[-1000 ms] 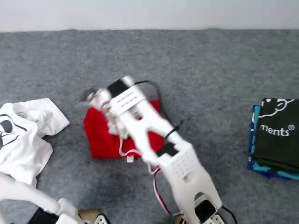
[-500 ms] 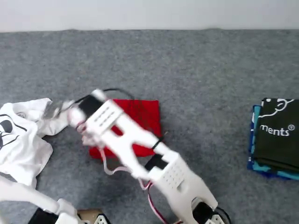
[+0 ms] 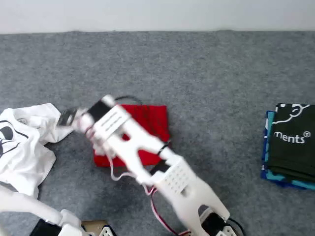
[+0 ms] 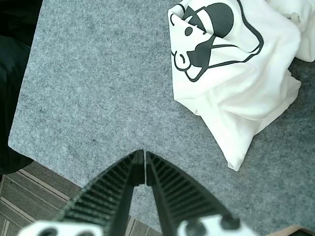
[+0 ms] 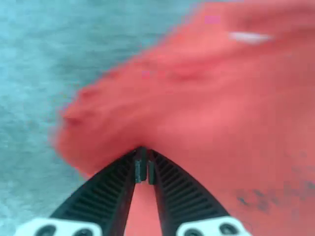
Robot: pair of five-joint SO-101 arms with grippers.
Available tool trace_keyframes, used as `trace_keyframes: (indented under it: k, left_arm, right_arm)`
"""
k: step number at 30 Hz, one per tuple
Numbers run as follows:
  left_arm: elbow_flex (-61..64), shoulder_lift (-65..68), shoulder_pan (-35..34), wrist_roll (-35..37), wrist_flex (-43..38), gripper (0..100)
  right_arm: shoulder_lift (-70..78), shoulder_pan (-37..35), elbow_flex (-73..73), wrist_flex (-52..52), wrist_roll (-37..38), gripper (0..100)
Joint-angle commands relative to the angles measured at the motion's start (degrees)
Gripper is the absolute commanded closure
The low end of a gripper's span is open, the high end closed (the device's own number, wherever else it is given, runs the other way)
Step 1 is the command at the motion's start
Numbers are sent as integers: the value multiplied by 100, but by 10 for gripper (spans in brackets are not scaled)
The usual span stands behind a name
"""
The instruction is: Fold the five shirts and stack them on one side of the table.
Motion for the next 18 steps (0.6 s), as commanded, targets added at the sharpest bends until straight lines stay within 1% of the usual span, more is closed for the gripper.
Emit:
trace_keyframes:
  k: [1,4,7,13,18]
  left_arm:
    - [-13,-202,-9,35,97,985]
    - [-13,-202,-9,35,97,985]
    - [-13,-202,0,35,97,985]
    - [-13,-176,9,35,97,985]
    - [-13,-185,9,35,88,985]
  right_arm:
    - [75,-453,-290,154,9,988]
    - [-48,-497,-299,180,18,988]
    - [-418,-251,-299,180,18,988]
    - [-1191,514,-299,4,18,988]
    - [-1077,1279,-290,-593,18,988]
